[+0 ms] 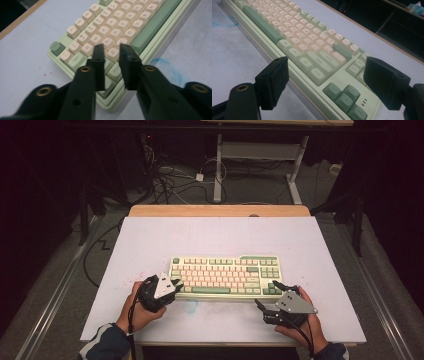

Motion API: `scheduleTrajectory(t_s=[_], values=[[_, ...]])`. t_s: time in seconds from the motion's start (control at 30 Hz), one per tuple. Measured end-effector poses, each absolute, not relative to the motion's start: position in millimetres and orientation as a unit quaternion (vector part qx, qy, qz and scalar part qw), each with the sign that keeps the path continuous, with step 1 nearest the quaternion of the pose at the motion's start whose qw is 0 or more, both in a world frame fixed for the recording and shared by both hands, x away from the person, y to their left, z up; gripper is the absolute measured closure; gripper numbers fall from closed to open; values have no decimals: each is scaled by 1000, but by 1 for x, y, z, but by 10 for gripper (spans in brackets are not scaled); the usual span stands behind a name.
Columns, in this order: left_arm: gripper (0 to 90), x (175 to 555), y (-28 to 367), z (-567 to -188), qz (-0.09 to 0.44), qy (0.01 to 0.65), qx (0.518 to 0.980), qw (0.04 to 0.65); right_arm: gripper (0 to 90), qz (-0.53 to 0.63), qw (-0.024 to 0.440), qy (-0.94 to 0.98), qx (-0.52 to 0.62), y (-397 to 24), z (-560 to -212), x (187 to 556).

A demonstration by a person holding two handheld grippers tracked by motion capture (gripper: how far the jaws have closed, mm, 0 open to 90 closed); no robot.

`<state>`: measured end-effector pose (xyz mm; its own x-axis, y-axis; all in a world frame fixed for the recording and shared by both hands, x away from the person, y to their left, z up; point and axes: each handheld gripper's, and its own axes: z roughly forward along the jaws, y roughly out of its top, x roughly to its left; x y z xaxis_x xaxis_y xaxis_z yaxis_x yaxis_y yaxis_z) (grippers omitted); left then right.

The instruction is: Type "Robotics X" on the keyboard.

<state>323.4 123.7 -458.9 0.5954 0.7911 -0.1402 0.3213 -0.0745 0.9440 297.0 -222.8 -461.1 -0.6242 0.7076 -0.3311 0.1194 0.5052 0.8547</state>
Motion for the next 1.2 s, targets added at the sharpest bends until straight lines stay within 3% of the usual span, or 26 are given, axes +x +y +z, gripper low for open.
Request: scheduleTrajectory(t_s=[0.03,0.13,1.2], values=[[833,325,122,-458,208,395,703,553,214,421,344,798,259,-221,-463,297],[866,329,114,-455,202,396,705,553,215,420,343,799,259,-220,-464,297],[866,384,39,-463,204,381,752,498,222,393,329,822,247,-213,-474,300]])
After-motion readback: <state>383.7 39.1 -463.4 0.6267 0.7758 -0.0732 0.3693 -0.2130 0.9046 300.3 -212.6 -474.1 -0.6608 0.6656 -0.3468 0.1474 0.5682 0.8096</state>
